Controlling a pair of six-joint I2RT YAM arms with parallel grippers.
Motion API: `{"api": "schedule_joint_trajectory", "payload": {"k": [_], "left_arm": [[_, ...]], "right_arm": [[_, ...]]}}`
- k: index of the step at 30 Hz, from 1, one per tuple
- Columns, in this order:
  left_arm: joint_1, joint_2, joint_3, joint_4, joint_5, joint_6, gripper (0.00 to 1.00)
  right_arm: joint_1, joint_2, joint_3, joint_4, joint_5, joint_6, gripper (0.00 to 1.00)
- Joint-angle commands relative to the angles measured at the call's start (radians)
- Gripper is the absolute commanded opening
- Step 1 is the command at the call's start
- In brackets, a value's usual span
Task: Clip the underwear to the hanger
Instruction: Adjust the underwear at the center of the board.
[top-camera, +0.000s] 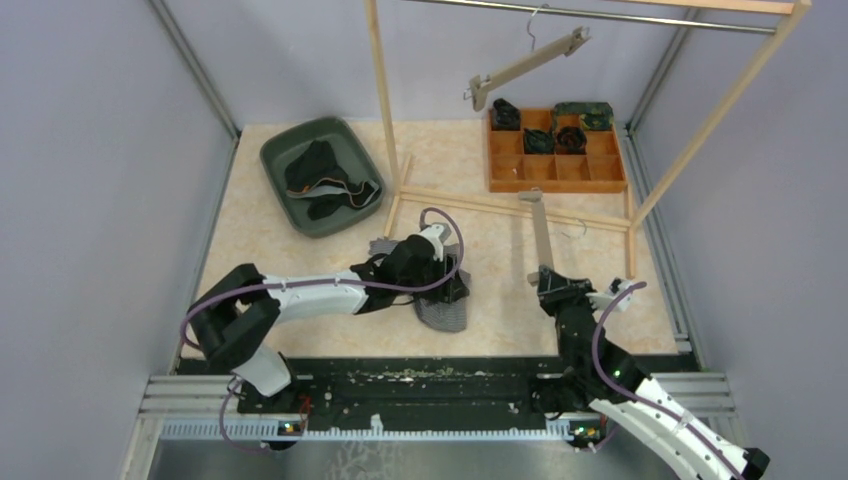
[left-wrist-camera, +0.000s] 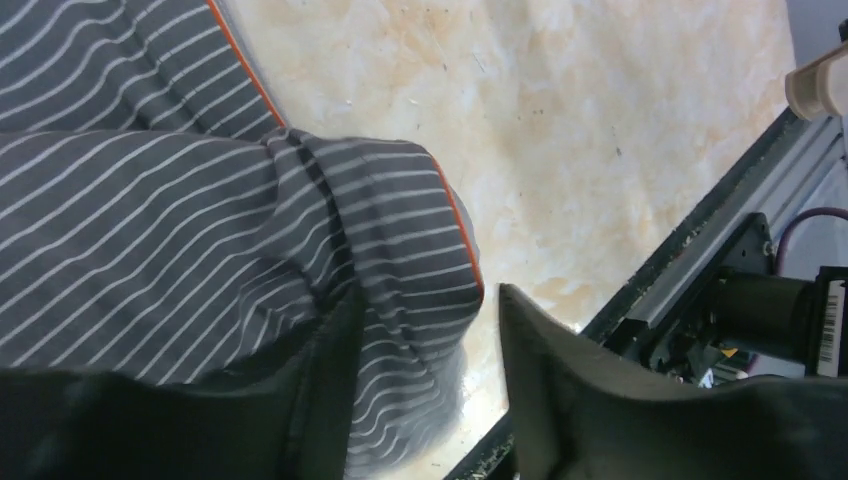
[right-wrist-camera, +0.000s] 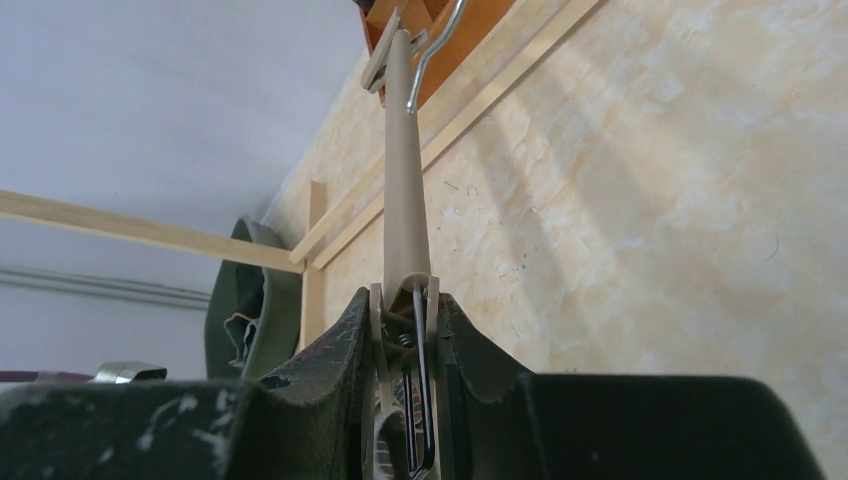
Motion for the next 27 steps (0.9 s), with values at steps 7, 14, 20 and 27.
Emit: {"api": "schedule_joint_trajectory", "payload": {"k": [7,14,20,27], "left_arm": [[-0.005,-0.139,-0.086,0.046,0.003,0.016,0.73],[-0.026,-0.119,-0.103,0.027,-0.045,0.032,0.71],[-0.054,-0.068,-0.032,-0.029,-0.112,0.072,0.71],[-0.058,-0.052,0.018,-0.084,-0.153,0.095,0.71]], "right_arm": [[-0.011,-0.008,0.044,0.042,0.021,-0.012,0.00],[-0.011,0.012,0.037,0.065,0.017,-0.014,0.00],[-0.011,0.035,0.028,0.105,-0.012,-0.043,0.00],[-0.012,0.059,-0.041,0.243,-0.161,-0.124,0.00]]}}
